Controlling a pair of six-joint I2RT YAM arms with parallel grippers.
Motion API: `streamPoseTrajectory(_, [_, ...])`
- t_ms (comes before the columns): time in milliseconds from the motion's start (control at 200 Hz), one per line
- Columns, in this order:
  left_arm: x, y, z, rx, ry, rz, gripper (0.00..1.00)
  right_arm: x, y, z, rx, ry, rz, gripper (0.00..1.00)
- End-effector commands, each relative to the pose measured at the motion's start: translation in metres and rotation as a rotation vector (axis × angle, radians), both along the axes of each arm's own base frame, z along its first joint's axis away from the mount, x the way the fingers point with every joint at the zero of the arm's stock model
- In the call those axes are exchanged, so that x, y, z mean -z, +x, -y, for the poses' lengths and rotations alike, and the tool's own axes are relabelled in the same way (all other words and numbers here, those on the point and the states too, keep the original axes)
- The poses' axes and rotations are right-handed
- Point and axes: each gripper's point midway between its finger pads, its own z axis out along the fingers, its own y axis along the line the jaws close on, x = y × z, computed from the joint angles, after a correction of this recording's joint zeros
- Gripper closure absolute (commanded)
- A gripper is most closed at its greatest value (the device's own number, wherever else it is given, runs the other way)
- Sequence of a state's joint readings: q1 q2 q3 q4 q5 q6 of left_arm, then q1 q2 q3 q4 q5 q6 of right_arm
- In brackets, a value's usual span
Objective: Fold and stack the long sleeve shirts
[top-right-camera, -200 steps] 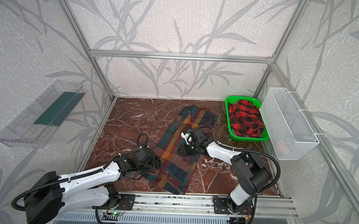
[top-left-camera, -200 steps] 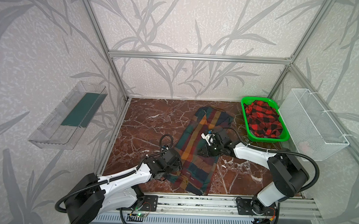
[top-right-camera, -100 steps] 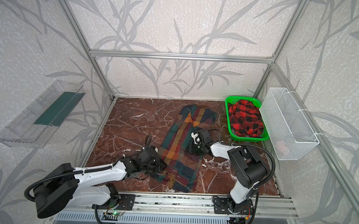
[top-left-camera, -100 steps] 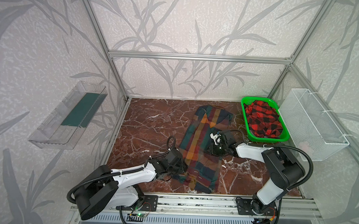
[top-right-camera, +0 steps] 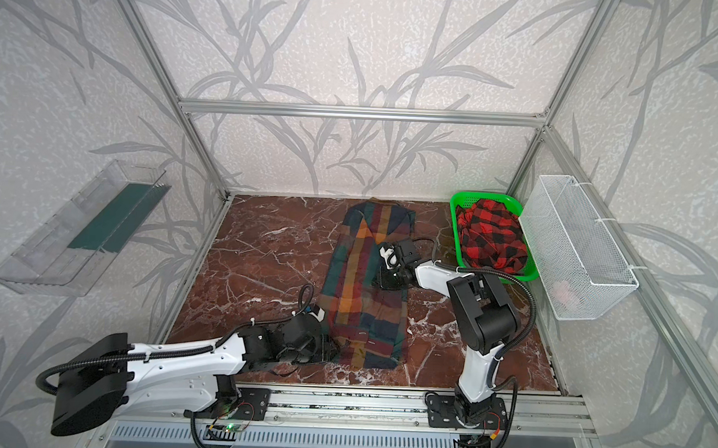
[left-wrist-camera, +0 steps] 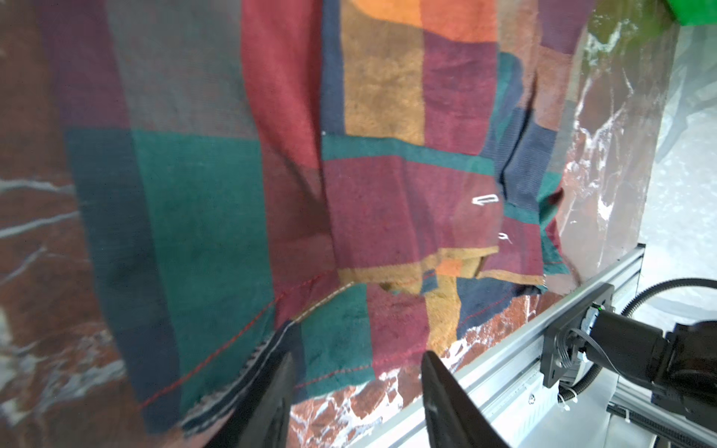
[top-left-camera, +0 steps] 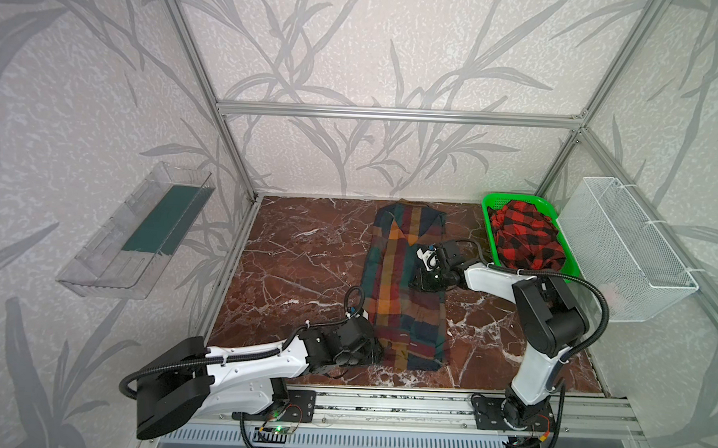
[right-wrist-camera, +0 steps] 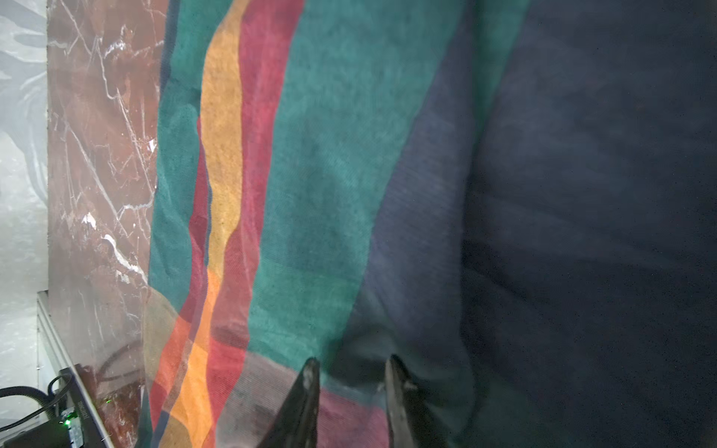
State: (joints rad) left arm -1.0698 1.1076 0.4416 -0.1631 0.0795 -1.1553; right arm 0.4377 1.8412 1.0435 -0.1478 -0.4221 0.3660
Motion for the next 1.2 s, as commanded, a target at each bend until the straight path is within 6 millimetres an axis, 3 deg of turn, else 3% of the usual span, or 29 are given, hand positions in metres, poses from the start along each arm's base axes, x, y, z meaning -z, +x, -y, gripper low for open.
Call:
streamPoseTrajectory(0, [-0.011, 0.001, -0.011, -0.035, 0.015, 0.042, 0.40, -0.026, -0.005, 0.010, -0.013, -0.055, 0.066, 0.63])
streamPoseTrajectory(175, [-0.029, 0.008, -0.030, -0.058, 0.016, 0.149, 0.30, -0.065, -0.020, 0.019, 0.009, -0.023, 0.146, 0.41])
streamPoseTrajectory(375, [-0.036, 0.016, -0.048, -0.005, 0.100, 0.254, 0.17, -0.086, -0.040, 0.051, 0.129, -0.084, 0.183, 0.30])
streamPoseTrajectory(400, [-0.037, 0.016, -0.047, 0.014, 0.109, 0.259, 0.16, -0.088, -0.042, 0.057, 0.155, -0.091, 0.190, 0.25])
streamPoseTrajectory(465, [-0.036, 0.019, -0.046, 0.058, 0.140, 0.271, 0.13, -0.094, -0.050, 0.065, 0.192, -0.072, 0.216, 0.00])
streamPoseTrajectory(675, [-0.015, 0.017, -0.049, 0.109, 0.085, 0.183, 0.11, -0.086, -0.103, 0.088, 0.294, -0.029, 0.102, 0.01])
streamPoseTrajectory(885, [-0.004, 0.011, -0.044, 0.100, -0.025, 0.149, 0.08, -0.048, -0.171, 0.090, 0.299, 0.026, -0.176, 0.01])
streamPoseTrajectory(1070, [0.007, 0.004, -0.035, 0.127, -0.058, 0.091, 0.08, -0.029, -0.192, 0.104, 0.372, -0.027, -0.208, 0.01])
streamPoseTrajectory(1195, [0.009, 0.003, -0.028, 0.118, -0.109, 0.072, 0.07, -0.018, -0.202, 0.100, 0.371, -0.051, -0.248, 0.01])
